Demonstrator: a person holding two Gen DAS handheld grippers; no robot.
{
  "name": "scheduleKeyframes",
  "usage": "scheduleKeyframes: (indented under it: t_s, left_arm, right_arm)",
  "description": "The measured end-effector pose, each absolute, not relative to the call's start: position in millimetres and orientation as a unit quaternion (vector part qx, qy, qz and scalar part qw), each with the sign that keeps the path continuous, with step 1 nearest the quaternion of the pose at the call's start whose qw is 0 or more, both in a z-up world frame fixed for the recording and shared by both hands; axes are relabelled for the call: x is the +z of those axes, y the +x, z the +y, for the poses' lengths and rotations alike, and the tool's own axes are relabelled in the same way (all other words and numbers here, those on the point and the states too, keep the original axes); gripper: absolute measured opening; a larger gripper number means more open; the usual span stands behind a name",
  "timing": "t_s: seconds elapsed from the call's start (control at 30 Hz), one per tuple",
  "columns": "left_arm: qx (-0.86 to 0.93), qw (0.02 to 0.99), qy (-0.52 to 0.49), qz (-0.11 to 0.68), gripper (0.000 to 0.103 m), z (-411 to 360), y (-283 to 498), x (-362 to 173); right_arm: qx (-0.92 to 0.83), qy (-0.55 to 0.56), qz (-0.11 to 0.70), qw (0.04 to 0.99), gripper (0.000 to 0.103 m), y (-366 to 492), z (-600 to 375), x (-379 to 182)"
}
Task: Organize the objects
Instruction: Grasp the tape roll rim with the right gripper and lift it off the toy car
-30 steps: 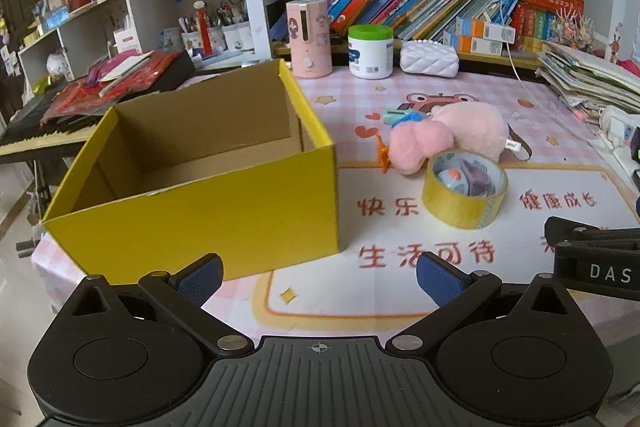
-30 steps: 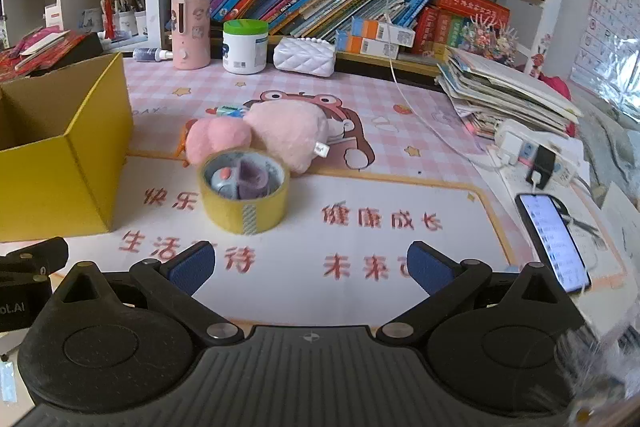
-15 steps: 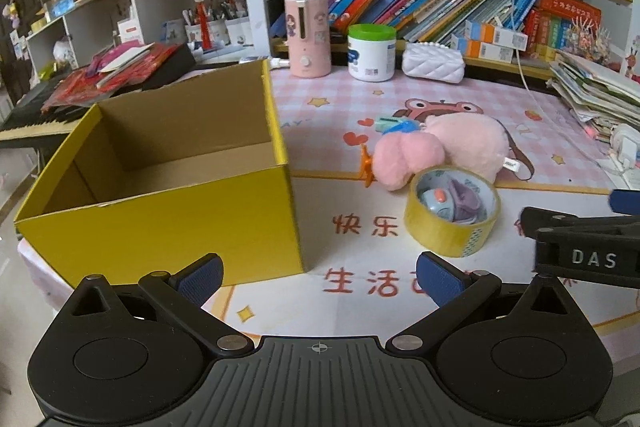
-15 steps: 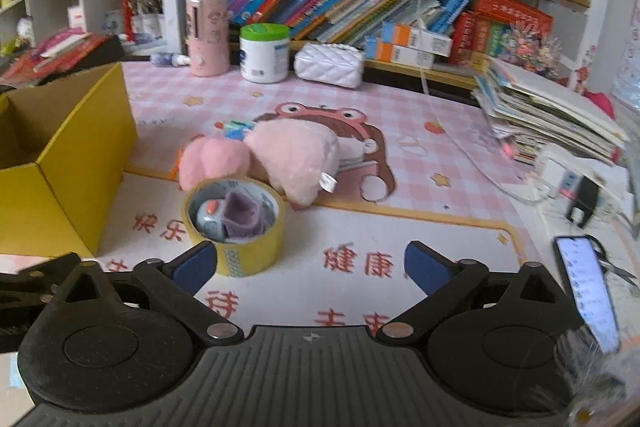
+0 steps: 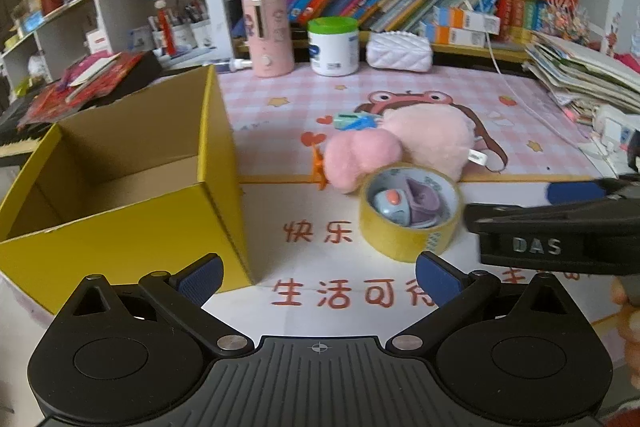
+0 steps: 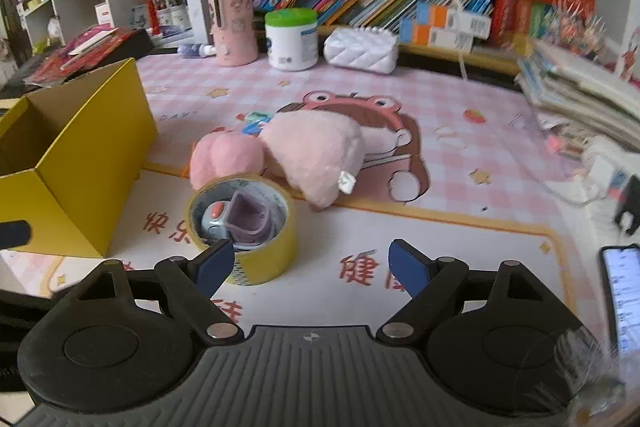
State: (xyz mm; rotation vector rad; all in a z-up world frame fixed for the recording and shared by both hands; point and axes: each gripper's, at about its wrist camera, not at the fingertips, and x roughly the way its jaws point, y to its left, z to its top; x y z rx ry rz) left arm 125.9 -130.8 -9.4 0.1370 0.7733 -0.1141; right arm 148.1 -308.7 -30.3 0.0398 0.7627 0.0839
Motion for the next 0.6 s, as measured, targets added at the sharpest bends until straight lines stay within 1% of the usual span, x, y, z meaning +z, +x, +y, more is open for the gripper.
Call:
scheduleKeyframes:
  t_s: [0.1, 0.17, 0.23, 0.4, 0.6]
  left_arm:
    - [-0.055, 0.918, 0.074, 0.385, 0.103, -132, 126, -12]
    - [-0.050, 0.916, 0.077, 0.390, 0.103, -131, 126, -13]
    - [-0.042, 0.915, 0.074, 0.395, 0.103, -126, 126, -14]
    - [-0.018, 0.913, 0.062, 0.403, 0.103, -111, 123, -15]
    - [0.002, 0.911, 0.055, 0.409, 0.103, -99, 118, -14]
  right_arm:
    - [0.063, 0.023, 0.379, 0.923, 0.086, 156, -307, -33]
    - [0.076, 0.023, 0.388, 0.918, 0.089, 162, -303, -37]
    - [0.084, 0.019, 0.396, 0.914, 0.095, 171, -298, -42]
    - [0.106, -0.010, 0.423, 0.900, 0.098, 195, -280, -61]
    - [0.127, -0.062, 0.442, 0.886, 0.098, 219, -261, -79]
